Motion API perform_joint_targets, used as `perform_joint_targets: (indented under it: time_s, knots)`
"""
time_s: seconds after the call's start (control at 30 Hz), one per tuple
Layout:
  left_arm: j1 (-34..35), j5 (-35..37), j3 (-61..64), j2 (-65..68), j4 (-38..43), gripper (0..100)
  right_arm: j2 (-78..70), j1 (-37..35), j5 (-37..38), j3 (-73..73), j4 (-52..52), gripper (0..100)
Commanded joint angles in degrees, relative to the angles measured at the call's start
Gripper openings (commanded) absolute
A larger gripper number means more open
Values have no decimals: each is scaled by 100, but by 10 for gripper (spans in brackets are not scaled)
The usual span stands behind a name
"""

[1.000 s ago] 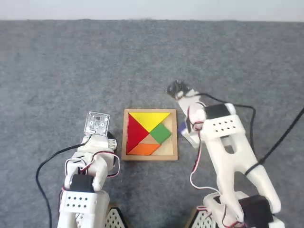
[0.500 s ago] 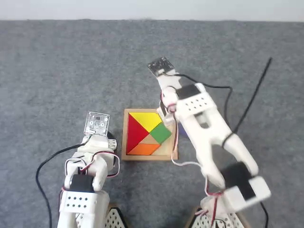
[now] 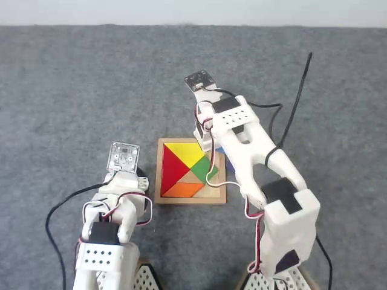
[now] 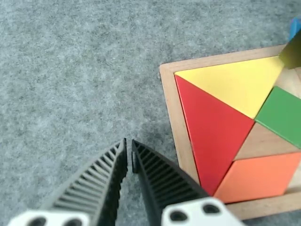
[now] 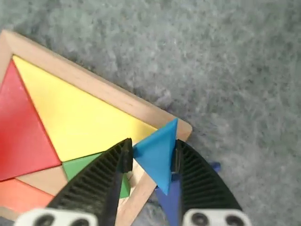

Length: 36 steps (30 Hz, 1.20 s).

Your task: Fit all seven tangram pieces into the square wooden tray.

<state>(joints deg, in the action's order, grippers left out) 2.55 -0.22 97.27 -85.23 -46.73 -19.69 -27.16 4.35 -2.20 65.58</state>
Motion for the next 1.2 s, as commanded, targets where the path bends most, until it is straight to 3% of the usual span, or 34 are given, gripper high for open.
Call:
perform_joint_targets:
  time_s: [0.0, 0.57, 0.73, 0.97, 1.17]
  knots:
    - [18, 18, -48, -79, 0, 14, 84, 84, -211, 316, 92, 77]
    - [18, 18, -48, -79, 0, 14, 92, 66, -2716, 343, 374, 77]
    - [18, 18, -48, -79, 0, 14, 92, -66, -2769, 343, 365, 83]
    - [18, 18, -48, -79, 0, 14, 84, -312, -2760, 343, 374, 193]
    - [18, 18, -48, -79, 0, 14, 84, -286, -2725, 343, 374, 195]
